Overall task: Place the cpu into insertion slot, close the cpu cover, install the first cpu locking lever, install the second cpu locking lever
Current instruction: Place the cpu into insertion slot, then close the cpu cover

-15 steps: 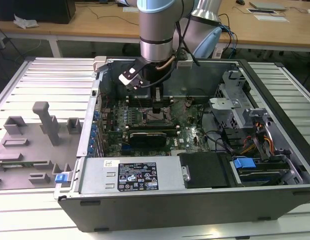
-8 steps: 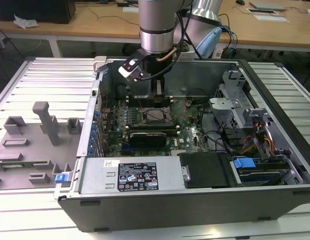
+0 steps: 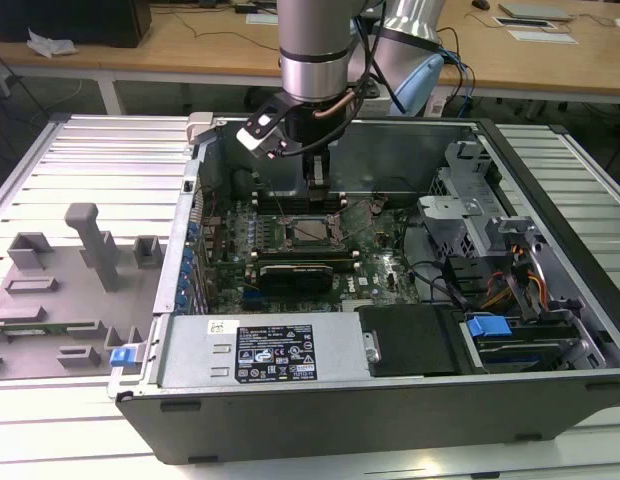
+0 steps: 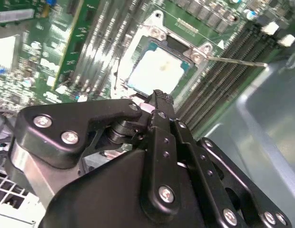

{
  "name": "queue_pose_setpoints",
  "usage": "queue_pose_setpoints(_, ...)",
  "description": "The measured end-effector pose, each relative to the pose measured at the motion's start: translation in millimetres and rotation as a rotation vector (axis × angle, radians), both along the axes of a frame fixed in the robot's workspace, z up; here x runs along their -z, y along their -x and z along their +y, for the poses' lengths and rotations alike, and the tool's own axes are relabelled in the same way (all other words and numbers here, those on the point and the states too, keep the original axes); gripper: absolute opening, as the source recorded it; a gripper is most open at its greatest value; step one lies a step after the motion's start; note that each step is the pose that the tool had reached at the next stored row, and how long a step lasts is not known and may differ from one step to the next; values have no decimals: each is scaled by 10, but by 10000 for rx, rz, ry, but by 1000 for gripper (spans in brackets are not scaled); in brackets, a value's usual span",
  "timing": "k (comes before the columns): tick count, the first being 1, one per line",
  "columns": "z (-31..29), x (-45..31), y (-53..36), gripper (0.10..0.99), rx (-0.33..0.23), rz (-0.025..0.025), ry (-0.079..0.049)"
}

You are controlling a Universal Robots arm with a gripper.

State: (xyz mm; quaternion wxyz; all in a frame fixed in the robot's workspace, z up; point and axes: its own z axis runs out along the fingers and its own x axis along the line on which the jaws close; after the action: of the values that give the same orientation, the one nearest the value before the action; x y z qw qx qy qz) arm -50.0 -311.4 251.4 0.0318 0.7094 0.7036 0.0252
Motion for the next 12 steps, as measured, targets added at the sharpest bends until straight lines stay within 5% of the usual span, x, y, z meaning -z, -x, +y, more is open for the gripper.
queue_pose_setpoints(1, -4, 1, 0, 106, 0, 23, -50)
queue_pose_setpoints(4, -39, 6, -7, 106, 1, 244, -105)
queue_pose_setpoints(12, -42, 6, -7, 106, 0, 257, -105)
